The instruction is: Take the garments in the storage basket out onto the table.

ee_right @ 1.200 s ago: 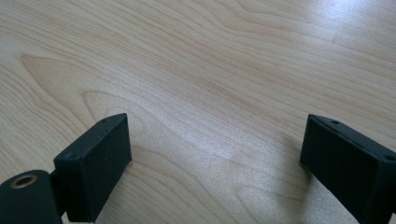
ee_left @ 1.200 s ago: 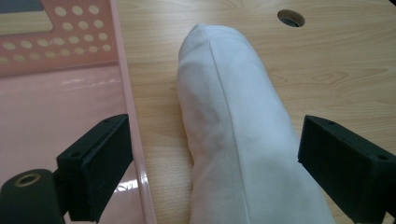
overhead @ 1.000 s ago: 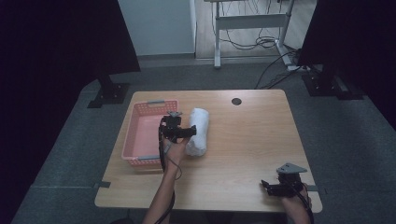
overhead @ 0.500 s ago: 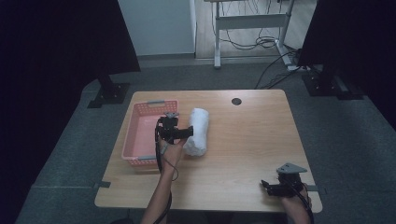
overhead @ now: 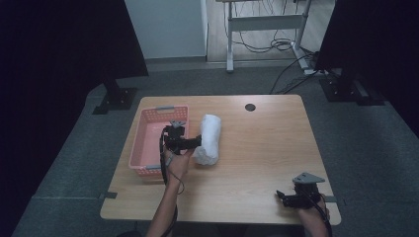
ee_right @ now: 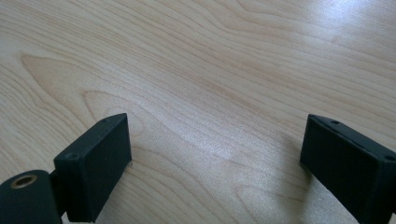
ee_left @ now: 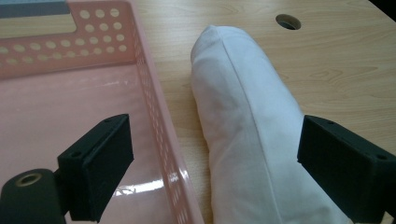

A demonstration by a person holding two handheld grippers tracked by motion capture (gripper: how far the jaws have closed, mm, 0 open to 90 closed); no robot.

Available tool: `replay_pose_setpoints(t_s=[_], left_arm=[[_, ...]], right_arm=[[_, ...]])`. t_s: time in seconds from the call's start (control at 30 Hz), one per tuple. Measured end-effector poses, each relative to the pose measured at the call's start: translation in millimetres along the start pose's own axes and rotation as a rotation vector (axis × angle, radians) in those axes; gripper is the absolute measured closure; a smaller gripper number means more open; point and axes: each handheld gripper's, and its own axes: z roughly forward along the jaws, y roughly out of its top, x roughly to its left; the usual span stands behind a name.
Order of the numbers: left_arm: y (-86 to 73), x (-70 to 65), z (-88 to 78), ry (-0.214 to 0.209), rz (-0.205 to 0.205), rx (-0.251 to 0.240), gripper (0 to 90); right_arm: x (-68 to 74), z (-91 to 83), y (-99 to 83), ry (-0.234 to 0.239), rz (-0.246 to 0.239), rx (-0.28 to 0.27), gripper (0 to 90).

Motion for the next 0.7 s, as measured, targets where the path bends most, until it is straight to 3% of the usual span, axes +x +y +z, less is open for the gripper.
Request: replay_pose_setpoints(t_s=[0.7], left_arm=[[-11.5,9.4,-15.5,-0.017,0.021,-0.003,9.9]], right_arm=[[0.0,0.0,0.0,0.0,0.0,0.0,8.2]])
